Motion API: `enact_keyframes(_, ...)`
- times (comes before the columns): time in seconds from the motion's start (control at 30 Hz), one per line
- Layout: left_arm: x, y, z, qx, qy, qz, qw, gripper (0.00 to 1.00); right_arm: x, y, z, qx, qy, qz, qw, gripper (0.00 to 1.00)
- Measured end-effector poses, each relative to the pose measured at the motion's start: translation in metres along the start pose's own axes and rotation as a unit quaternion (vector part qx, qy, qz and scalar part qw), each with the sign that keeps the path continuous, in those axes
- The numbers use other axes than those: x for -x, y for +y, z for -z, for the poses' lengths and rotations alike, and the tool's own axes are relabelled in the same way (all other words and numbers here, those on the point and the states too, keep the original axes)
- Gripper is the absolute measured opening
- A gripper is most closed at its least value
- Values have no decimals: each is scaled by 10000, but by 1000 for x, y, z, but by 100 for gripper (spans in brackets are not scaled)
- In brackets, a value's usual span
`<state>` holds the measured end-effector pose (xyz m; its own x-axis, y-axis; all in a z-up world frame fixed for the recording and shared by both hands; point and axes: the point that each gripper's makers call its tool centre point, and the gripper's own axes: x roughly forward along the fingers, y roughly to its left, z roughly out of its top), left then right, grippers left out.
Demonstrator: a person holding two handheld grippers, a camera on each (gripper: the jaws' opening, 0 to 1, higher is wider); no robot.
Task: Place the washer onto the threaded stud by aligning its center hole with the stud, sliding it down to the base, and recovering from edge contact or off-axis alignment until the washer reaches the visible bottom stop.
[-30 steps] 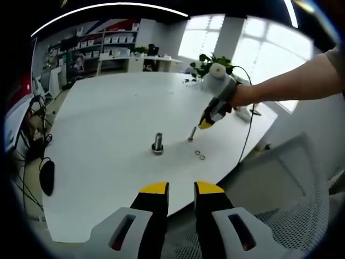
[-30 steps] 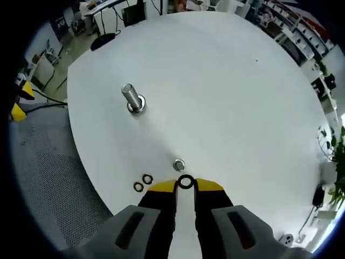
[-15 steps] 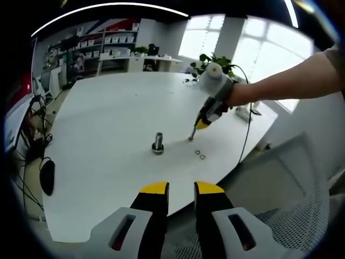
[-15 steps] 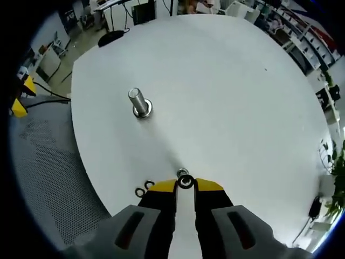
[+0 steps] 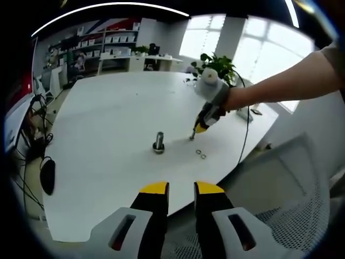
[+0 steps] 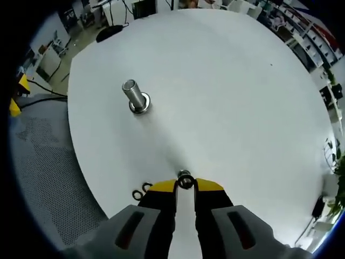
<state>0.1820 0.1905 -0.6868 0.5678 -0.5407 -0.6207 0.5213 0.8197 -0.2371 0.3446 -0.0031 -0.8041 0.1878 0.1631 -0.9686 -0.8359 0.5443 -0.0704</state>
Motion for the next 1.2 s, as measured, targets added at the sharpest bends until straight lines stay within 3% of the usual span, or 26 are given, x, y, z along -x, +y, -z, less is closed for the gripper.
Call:
enact_keyframes(0.47, 0, 1, 0, 29, 11, -37, 10000, 16, -21, 5, 11, 1, 141, -71, 9999, 14)
enact_keyframes(0.8, 0, 2, 0, 14, 17, -50, 10000, 15, -26, 5, 14, -25, 226, -85, 9997, 14)
enact_keyframes(1.2, 0, 1, 1, 23, 33, -25, 10000, 15, -25, 6, 11, -224, 91, -148, 9996, 17)
